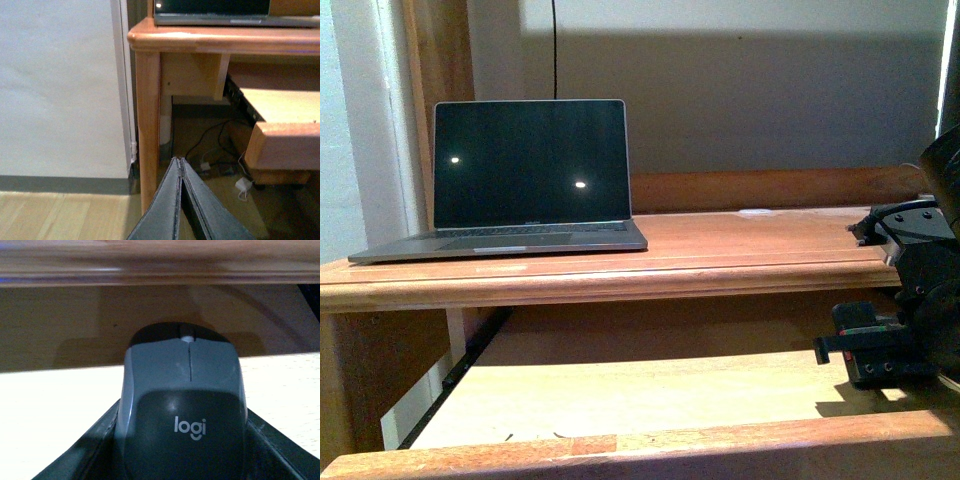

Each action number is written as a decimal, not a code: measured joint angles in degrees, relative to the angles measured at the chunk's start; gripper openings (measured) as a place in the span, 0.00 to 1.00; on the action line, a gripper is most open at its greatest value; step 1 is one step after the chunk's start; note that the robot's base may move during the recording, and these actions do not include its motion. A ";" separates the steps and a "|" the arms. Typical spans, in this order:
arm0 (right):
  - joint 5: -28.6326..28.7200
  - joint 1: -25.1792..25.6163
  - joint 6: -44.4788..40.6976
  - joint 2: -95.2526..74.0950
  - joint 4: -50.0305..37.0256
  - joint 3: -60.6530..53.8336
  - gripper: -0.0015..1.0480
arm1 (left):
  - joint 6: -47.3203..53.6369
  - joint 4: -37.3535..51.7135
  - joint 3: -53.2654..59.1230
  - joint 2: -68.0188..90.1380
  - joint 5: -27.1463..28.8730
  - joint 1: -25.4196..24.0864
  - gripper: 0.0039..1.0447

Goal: Place mouse

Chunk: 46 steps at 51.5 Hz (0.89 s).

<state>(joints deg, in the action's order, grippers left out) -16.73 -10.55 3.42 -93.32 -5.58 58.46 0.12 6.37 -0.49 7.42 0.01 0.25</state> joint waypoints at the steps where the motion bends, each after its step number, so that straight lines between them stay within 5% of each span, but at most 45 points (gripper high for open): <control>1: 0.09 0.04 0.02 0.09 -0.04 -0.04 0.55 | 0.00 -2.91 0.00 -2.21 -0.07 0.00 0.02; 10: 3.45 0.55 0.48 5.68 0.61 -3.98 0.53 | 0.00 -6.19 0.00 -6.88 -0.02 0.00 0.02; 26: 12.48 0.66 -1.55 22.93 13.94 -6.95 0.53 | 0.00 -6.27 0.00 -7.06 -0.02 0.00 0.02; 35: 9.05 -1.05 -1.62 22.36 14.29 -0.92 0.53 | -0.02 -6.29 0.00 -7.06 -0.02 0.00 0.23; 46: -3.91 -8.22 4.07 1.64 17.97 24.09 0.53 | -0.02 -6.29 0.00 -7.06 -0.02 0.00 0.64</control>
<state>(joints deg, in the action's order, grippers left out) -20.64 -18.76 7.49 -91.68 12.38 82.54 0.10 0.08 -0.49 0.36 -0.01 0.25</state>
